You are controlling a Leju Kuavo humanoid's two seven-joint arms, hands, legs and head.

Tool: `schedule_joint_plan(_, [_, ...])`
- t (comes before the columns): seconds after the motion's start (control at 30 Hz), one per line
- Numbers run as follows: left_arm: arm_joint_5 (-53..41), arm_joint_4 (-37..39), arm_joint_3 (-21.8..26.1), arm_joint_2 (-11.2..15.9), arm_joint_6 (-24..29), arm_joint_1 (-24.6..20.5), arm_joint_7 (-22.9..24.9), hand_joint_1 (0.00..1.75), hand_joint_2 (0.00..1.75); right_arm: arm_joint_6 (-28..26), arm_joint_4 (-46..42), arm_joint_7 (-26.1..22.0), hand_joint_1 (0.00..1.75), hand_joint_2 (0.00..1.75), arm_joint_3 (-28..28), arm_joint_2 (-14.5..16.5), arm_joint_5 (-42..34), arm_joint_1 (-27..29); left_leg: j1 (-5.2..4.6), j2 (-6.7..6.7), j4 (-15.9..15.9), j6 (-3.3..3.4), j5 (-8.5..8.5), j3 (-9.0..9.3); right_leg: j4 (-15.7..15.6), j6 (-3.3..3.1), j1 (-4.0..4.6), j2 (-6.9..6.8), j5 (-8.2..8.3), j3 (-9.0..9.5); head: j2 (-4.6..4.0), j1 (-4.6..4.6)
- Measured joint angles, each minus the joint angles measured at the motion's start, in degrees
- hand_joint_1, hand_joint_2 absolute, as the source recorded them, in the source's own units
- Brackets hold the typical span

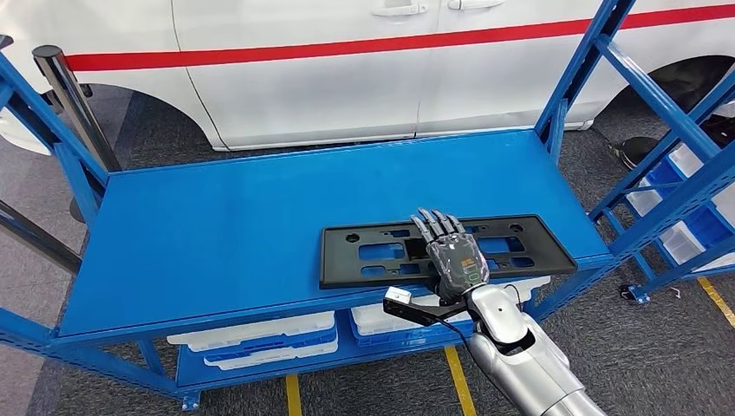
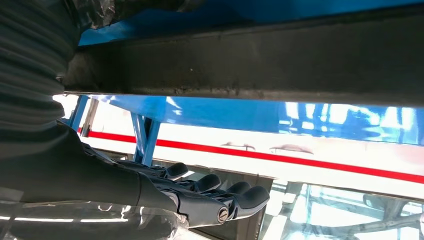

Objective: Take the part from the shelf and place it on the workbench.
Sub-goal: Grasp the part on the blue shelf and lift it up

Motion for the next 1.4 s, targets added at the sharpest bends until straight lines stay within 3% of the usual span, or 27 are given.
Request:
schedule_joint_plan(0.2, [-0.1, 0.0, 0.1, 0.0, 0.1, 0.0, 0.0, 0.0, 0.0, 0.3, 0.0, 0.0, 0.0, 1.75, -0.4, 0.0, 0.2, 0.1, 0.0, 0.0, 0.0, 0.0, 0.0, 0.0, 0.0, 0.0, 0.0, -0.01, 0.0, 0.01, 0.0, -0.01])
schedule_joint_plan(0.23, [-0.1, 0.0, 0.1, 0.0, 0.1, 0.0, 0.0, 0.0, 0.0, 0.3, 0.0, 0.0, 0.08, 1.75, -0.5, 0.0, 0.2, 0.1, 0.0, 0.0, 0.0, 0.0, 0.0, 0.0, 0.0, 0.0, 0.0, -0.01, 0.0, 0.01, 0.0, -0.01])
schedule_joint_plan(0.33, [-0.1, 0.0, 0.1, -0.1, 0.1, 0.0, 0.0, 0.0, 0.0, 0.4, 0.0, 0.0, 1.39, 1.75, -0.6, 0.0, 0.3, 0.1, 0.0, 0.0, 0.0, 0.0, 0.0, 0.0, 0.0, 0.0, 0.0, 0.0, 0.0, 0.01, 0.0, -0.01])
schedule_joint_plan(0.37, [-0.1, 0.0, 0.1, -0.1, 0.1, 0.0, 0.0, 0.0, 0.0, 0.6, 0.0, 0.0, 1.75, 1.75, -0.6, 0.0, 0.3, 0.1, 0.0, 0.0, 0.0, 0.0, 0.0, 0.0, 0.0, 0.0, 0.0, 0.0, 0.0, 0.01, 0.0, -0.01])
schedule_joint_plan(1.17, [-0.1, 0.0, 0.8, -0.1, 0.0, 0.0, 0.0, 0.0, 0.0, 1.9, 0.0, -0.3, 1.75, 1.75, -1.3, 0.0, 0.2, 1.1, 0.01, -0.01, 0.0, -0.04, -0.04, -0.04, 0.0, -0.01, 0.01, -0.03, -0.03, -0.01, 0.0, 0.0])
schedule_joint_plan(1.3, [-0.2, 0.0, 1.1, -0.1, 0.2, 0.1, -0.4, 0.0, 1.75, 2.4, -0.1, -0.5, 1.75, 1.75, -1.3, 0.0, 0.1, 0.9, 0.01, -0.01, 0.0, -0.04, -0.04, -0.04, 0.0, -0.01, 0.01, -0.03, -0.03, -0.01, 0.0, -0.01])
schedule_joint_plan(1.4, [-0.6, 0.0, 1.1, -0.1, 0.4, 0.1, -1.3, 0.0, 1.75, 2.7, -0.3, -0.7, 1.75, 1.75, -1.3, 0.0, -0.2, 0.9, 0.01, 0.0, 0.0, -0.05, -0.04, -0.03, 0.0, -0.01, 0.01, -0.02, -0.03, -0.01, 0.0, -0.01])
